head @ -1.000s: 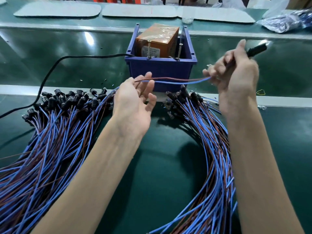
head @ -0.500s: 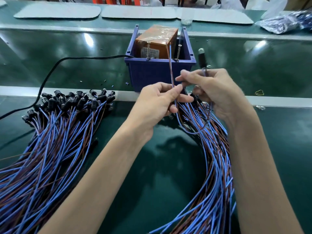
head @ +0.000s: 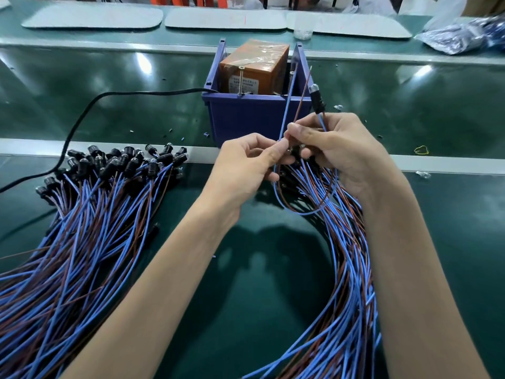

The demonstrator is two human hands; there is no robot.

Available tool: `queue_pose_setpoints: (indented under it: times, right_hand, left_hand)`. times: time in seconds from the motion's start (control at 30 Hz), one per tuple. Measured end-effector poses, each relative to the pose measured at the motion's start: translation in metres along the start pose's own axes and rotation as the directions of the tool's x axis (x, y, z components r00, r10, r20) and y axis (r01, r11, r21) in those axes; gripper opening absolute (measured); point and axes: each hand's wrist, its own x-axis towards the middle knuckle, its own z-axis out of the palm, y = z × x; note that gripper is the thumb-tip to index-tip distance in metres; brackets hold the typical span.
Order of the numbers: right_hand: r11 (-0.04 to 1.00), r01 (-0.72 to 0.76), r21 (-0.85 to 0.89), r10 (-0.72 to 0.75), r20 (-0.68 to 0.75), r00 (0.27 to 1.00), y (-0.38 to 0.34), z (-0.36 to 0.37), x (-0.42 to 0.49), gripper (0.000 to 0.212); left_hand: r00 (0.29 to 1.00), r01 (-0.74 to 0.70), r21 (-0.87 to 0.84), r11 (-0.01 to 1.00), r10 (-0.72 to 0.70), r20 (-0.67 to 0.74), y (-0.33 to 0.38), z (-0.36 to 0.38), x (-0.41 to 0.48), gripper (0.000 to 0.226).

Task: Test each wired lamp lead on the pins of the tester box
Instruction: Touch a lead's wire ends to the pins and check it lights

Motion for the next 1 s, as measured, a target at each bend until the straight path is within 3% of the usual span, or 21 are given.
queue_pose_setpoints:
  times: [0.2, 0.3, 0.4, 0.63, 1.0]
  right_hand:
    - [0.999, -0.014, 0.038, 0.017, -0.073, 0.997, -0.001, 0.001, 0.002, 0.014]
    - [0.998, 0.010, 0.062, 0.000, -0.146, 0.989, -0.001, 0.000, 0.005, 0.016]
    - [0.994, 0.027, 0.111, -0.003, -0.208, 0.978, 0.000, -0.001, 0.007, 0.020]
    - [0.990, 0.060, 0.125, -0.022, -0.290, 0.957, 0.005, -0.001, 0.010, 0.021]
    - [0.989, 0.060, 0.137, -0.020, -0.273, 0.962, 0.009, 0.000, 0.011, 0.025]
  left_hand:
    - [0.972, -0.118, 0.193, 0.974, 0.153, -0.177, -0.007, -0.010, 0.007, 0.008]
    - [0.892, -0.202, 0.489, 0.848, 0.366, -0.266, -0.006, -0.019, 0.010, 0.015]
    - [0.839, -0.206, 0.605, 0.769, 0.457, -0.296, -0.003, -0.031, 0.013, 0.027]
    - [0.847, -0.105, 0.655, 0.748, 0.412, -0.334, -0.003, -0.045, 0.020, 0.021]
    - [0.865, -0.100, 0.615, 0.782, 0.374, -0.334, -0.007, -0.045, 0.022, 0.023]
